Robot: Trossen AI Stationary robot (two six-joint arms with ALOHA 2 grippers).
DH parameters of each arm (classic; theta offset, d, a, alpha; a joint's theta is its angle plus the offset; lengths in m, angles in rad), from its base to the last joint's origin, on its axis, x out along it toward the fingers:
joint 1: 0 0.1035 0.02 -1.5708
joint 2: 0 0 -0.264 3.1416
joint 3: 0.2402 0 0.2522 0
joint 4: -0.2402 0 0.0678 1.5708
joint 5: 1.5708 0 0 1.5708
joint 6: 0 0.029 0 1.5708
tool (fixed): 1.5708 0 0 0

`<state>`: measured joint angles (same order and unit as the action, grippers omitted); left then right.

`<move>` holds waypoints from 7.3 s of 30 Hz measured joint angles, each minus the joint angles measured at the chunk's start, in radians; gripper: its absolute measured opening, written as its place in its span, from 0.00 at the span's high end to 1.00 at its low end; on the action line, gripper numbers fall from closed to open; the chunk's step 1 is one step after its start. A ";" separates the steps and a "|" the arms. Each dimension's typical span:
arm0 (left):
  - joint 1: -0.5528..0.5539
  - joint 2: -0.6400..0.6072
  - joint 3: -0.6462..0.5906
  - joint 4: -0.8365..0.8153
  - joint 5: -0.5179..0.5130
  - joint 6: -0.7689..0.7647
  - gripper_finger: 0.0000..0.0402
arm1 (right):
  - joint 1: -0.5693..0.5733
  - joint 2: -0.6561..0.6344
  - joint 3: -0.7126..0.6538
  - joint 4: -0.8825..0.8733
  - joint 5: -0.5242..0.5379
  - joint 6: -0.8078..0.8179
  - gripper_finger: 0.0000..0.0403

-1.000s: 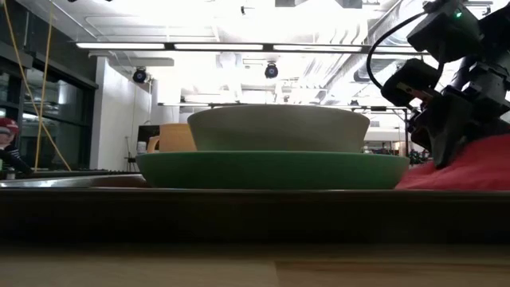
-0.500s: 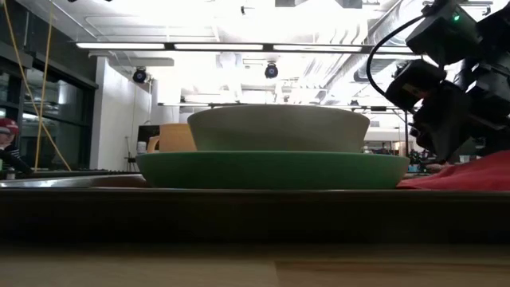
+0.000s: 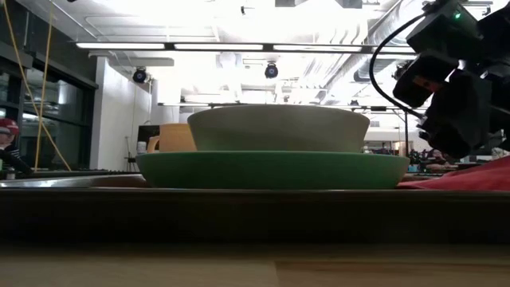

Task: Set up tray
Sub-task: Put the red table napkin beside the plate on the brown serving tray

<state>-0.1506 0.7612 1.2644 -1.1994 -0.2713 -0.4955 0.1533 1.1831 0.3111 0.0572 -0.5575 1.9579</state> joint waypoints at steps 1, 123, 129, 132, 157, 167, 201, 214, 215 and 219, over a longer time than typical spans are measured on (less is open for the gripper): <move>0.000 0.000 0.000 0.000 0.001 -0.001 0.47 | 0.002 0.000 0.000 0.000 -0.004 0.005 0.53; 0.000 0.000 0.000 -0.007 -0.027 -0.009 0.47 | -0.033 -0.338 0.002 -0.225 0.181 0.118 1.00; 0.000 0.000 0.000 -0.007 -0.030 -0.008 0.47 | 0.000 -0.338 0.002 -0.310 0.110 0.122 1.00; 0.000 0.000 0.000 -0.007 -0.036 -0.007 0.47 | 0.017 -0.338 0.002 -0.363 0.100 0.122 1.00; 0.000 0.000 0.000 -0.007 -0.038 -0.009 0.47 | 0.088 0.038 0.002 -0.067 -0.012 0.102 1.00; 0.000 0.000 0.000 -0.008 -0.037 -0.008 0.47 | 0.109 0.193 0.002 0.083 -0.003 0.077 1.00; 0.000 0.000 0.000 -0.007 -0.004 -0.026 0.47 | 0.036 0.110 0.000 -0.064 0.036 -0.205 1.00; 0.000 0.000 0.000 -0.007 -0.005 -0.026 0.47 | 0.036 0.039 0.000 -0.103 0.058 -0.205 1.00; 0.000 0.000 0.000 -0.007 -0.005 -0.026 0.47 | 0.036 0.039 0.000 -0.107 0.053 -0.205 1.00; 0.000 0.000 0.000 -0.007 -0.005 -0.026 0.47 | 0.036 0.039 0.000 -0.136 0.024 -0.205 1.00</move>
<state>-0.1505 0.7616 1.2644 -1.2068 -0.2763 -0.5217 0.1898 1.2221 0.3111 -0.0792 -0.5330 1.7527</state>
